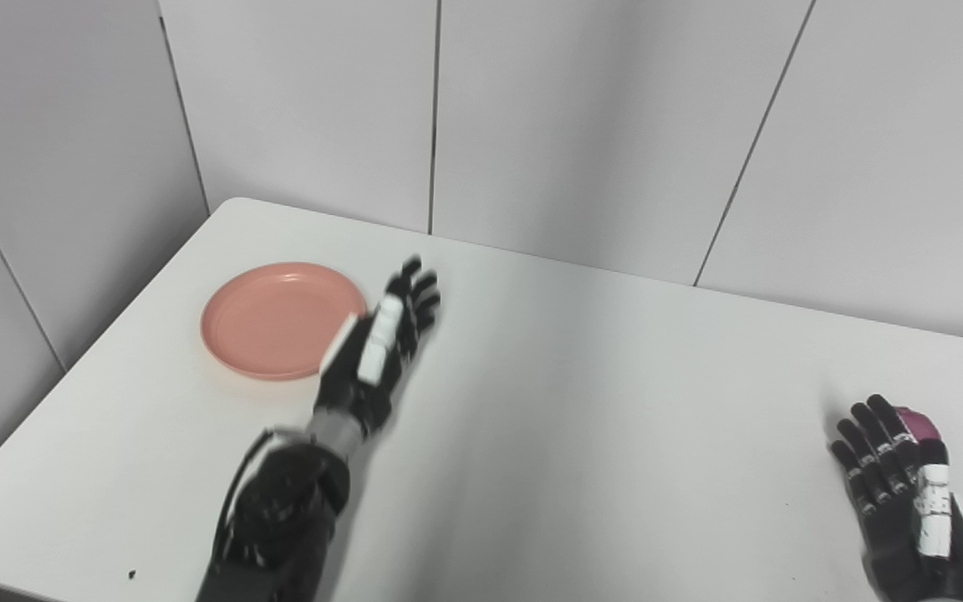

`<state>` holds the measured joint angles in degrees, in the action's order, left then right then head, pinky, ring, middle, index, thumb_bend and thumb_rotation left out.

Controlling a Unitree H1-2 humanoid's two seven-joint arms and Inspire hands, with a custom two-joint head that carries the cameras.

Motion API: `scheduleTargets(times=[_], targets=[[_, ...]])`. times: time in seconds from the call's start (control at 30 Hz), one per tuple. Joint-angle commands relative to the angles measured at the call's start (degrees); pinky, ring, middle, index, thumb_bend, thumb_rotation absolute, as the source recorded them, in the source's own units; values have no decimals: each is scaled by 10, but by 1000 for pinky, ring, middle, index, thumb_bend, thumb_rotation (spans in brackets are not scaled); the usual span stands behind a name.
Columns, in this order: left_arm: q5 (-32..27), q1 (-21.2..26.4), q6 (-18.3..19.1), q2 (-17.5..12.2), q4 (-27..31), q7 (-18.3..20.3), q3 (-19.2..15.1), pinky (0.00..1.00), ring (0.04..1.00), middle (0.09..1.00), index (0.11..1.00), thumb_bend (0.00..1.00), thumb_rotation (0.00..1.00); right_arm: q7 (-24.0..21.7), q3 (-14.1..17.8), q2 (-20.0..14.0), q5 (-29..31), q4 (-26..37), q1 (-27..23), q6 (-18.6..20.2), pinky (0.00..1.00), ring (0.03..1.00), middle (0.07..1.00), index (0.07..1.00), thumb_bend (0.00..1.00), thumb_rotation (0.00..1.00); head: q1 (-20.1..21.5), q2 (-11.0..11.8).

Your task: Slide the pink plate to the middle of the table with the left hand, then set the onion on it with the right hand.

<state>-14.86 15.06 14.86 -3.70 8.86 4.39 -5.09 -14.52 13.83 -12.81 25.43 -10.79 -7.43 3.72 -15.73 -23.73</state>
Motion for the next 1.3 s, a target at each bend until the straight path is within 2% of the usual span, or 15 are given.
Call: scheduleTargets(times=[0.0, 0.17, 0.3, 0.5, 0.6, 0.7, 0.8, 0.93, 1.1, 1.27], targets=[[-12, 44, -6, -17, 8, 10, -9, 989, 936, 951, 944, 896, 907, -1, -7, 24, -2, -59, 43, 6, 959, 950, 933, 913, 880, 765, 1, -2], [-7, 98, 9, -49, 14, -2, -29, 920, 907, 920, 918, 944, 921, 3, -9, 24, -7, -53, 45, 10, 944, 938, 921, 902, 901, 753, 0, -2], [-6, 135, -14, -81, -16, 2, -49, 907, 903, 910, 912, 937, 916, 0, -10, 23, -7, -52, 46, 9, 945, 937, 920, 909, 869, 769, -1, -3], [13, 179, -91, -143, -117, 16, -73, 845, 858, 874, 887, 952, 922, -1, -11, 23, -5, -48, 47, 12, 939, 931, 913, 903, 901, 747, -4, -4], [14, 198, -135, -169, -177, 23, -85, 863, 861, 870, 882, 956, 920, 0, -13, 23, -8, -48, 46, 11, 935, 926, 905, 899, 886, 754, -3, -3], [25, 220, -188, -210, -263, 27, -99, 854, 865, 880, 879, 968, 921, -3, -16, 21, -9, -47, 47, 14, 956, 938, 915, 916, 866, 769, -3, -3], [36, 235, -218, -237, -321, 23, -107, 833, 852, 862, 860, 970, 915, -5, -18, 18, -10, -46, 48, 13, 952, 935, 910, 912, 877, 770, -4, -6], [38, 251, -249, -262, -391, 24, -114, 830, 845, 855, 868, 968, 916, -7, -17, 16, -10, -43, 49, 15, 942, 928, 900, 906, 894, 762, -6, -9], [39, 262, -269, -283, -460, 20, -121, 839, 845, 855, 880, 949, 906, -6, -17, 15, -9, -35, 53, 21, 946, 931, 904, 906, 896, 762, -7, -13], [34, 262, -282, -290, -502, 20, -127, 835, 848, 863, 871, 941, 890, -6, -16, 15, -6, -30, 56, 25, 932, 924, 896, 897, 893, 757, -8, -15]])
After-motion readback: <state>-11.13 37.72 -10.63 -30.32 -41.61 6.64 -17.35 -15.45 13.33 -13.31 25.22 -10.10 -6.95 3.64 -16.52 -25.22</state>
